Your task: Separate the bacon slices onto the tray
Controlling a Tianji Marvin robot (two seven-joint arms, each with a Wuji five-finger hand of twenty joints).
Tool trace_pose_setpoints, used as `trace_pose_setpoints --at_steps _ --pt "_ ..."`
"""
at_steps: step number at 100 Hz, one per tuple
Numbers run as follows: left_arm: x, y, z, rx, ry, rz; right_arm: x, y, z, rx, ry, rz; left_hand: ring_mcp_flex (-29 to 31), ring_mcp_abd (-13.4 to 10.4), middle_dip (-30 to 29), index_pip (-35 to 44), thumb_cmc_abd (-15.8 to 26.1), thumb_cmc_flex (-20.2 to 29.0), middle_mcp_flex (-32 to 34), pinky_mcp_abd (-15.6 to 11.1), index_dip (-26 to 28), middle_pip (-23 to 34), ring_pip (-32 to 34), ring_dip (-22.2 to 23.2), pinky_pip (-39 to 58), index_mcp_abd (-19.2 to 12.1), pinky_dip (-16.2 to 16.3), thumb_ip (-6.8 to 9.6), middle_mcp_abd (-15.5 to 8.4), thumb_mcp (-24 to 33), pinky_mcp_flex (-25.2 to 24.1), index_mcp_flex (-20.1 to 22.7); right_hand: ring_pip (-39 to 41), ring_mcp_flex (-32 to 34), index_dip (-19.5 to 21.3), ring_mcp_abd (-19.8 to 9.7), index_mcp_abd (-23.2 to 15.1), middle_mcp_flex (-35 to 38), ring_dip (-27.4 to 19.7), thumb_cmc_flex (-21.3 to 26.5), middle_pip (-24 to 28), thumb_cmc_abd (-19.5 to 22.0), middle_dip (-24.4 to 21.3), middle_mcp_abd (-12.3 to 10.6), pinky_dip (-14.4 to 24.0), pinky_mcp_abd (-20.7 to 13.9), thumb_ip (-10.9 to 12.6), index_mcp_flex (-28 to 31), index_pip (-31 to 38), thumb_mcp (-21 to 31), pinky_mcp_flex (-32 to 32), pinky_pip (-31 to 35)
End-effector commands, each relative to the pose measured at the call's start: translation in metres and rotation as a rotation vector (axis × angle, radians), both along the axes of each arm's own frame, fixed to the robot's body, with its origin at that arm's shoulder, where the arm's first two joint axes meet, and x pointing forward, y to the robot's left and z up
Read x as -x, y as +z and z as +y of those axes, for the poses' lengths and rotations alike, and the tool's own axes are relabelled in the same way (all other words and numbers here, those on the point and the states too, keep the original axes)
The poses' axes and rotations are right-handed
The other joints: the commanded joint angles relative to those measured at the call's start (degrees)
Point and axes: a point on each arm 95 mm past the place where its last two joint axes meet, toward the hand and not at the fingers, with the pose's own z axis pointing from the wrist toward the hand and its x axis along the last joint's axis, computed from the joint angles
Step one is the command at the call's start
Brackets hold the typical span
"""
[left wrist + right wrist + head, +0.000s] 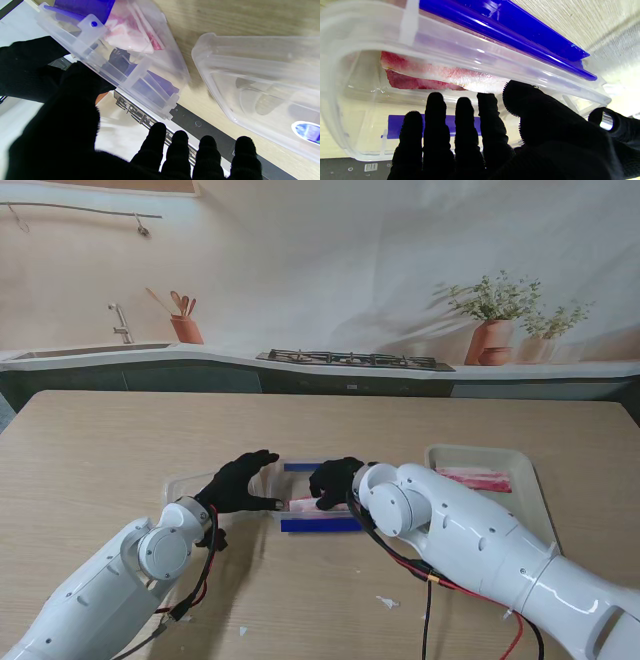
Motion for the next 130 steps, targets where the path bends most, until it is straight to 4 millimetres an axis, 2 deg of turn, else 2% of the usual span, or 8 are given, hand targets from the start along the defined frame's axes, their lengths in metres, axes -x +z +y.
trace_pose_setpoints --at_steps 1,31,54,67,79,86,112,130 --pt "0.001 0.000 -0.002 0.000 -0.010 0.008 0.008 -0.005 0.003 0.010 0.018 0.028 -1.55 -1.17 -0.56 -0.79 -0.94 -0.97 -0.02 0.52 -0.03 0.51 -0.35 0.89 -2.46 0.47 0.26 1.82 -1.44 0.95 -0.84 0.86 2.37 3.35 2.92 1.10 -3.30 2.39 1.30 1.69 2.08 -1.67 0.89 1.10 -0.74 0.41 -2.51 3.33 14.20 -1.45 0.46 2.04" --pt "0.001 0.000 -0.002 0.000 -0.011 0.008 0.010 -0.003 0.002 0.006 0.023 0.027 -1.54 -1.17 -0.56 -0.77 -0.89 -0.97 -0.04 0.49 -0.02 0.51 -0.34 0.90 -2.46 0.43 0.26 1.82 -1.42 0.94 -0.87 0.85 6.27 6.22 5.03 0.74 -5.02 4.79 3.05 2.74 5.14 -4.12 2.27 0.44 -0.13 0.90 -2.98 1.82 19.21 -0.92 1.85 4.49" --pt "0.000 0.000 -0.002 -0.001 -0.011 0.008 0.009 -0.003 0.001 0.032 0.043 0.019 -1.55 -1.13 -0.57 -0.75 -0.90 -0.93 -0.01 0.52 -0.01 0.53 -0.34 0.92 -2.45 0.41 0.27 1.82 -1.40 0.92 -0.86 0.87 18.13 12.48 1.37 -0.93 -8.69 10.26 8.58 6.01 13.04 -8.24 9.78 -0.87 1.28 1.67 -4.36 0.22 17.56 4.84 4.95 9.19" --pt "0.001 0.000 -0.002 -0.001 -0.012 0.008 0.009 -0.004 0.001 0.044 0.060 0.006 -1.53 -1.21 -0.56 -0.73 -0.78 -1.02 0.01 0.52 0.00 0.55 -0.33 0.92 -2.45 0.43 0.27 1.82 -1.49 0.89 -0.86 0.91 21.28 18.09 -0.74 -2.05 -12.13 17.03 10.47 8.74 14.28 -9.71 14.29 -2.18 1.63 2.94 -4.81 3.28 18.75 6.75 7.71 10.48" --pt "0.001 0.000 -0.002 -0.001 -0.011 0.009 0.008 -0.006 0.002 0.032 0.076 -0.030 -1.55 -1.18 -0.57 -0.72 -0.78 -0.96 0.00 0.51 0.00 0.56 -0.34 0.92 -2.45 0.42 0.27 1.83 -1.46 0.86 -0.87 0.92 22.25 23.13 -1.09 -2.59 -15.33 23.58 10.93 9.64 13.90 -10.87 15.20 -3.39 2.35 3.78 -5.45 9.05 20.52 7.87 10.56 11.85" --pt "0.001 0.000 -0.002 0.000 -0.010 0.008 0.007 -0.005 0.002 0.019 0.080 -0.050 -1.56 -1.11 -0.58 -0.71 -0.76 -0.96 0.00 0.50 0.00 0.57 -0.35 0.92 -2.45 0.46 0.27 1.83 -1.48 0.87 -0.87 0.95 22.09 25.00 -1.50 -2.24 -15.99 26.12 10.91 9.76 13.11 -11.58 15.25 -3.12 2.59 4.07 -5.70 11.44 21.33 8.35 11.48 12.20" --pt "0.001 0.000 -0.002 0.000 -0.010 0.008 0.006 0.014 0.000 -0.007 0.107 -0.121 -1.55 -1.17 -0.60 -0.70 -0.41 -1.01 0.02 0.47 0.01 0.60 -0.35 0.90 -2.47 0.41 0.26 1.84 -1.48 0.77 -0.90 1.05 22.07 25.64 -1.05 -1.50 -15.68 27.60 11.13 10.63 12.34 -11.56 15.94 -2.08 2.78 4.18 -5.78 13.12 22.23 9.58 11.41 12.20" --pt "0.001 0.000 -0.002 0.001 -0.010 0.008 0.005 0.042 -0.009 -0.017 0.129 -0.190 -1.54 -1.24 -0.63 -0.69 -0.42 -0.96 0.04 0.48 0.02 0.62 -0.35 0.90 -2.48 0.42 0.25 1.85 -1.46 0.71 -0.91 1.04 22.56 25.04 0.18 -1.25 -15.06 27.09 11.76 10.73 12.13 -10.88 17.58 -1.67 3.10 4.19 -5.81 12.67 22.30 10.15 10.97 12.06"
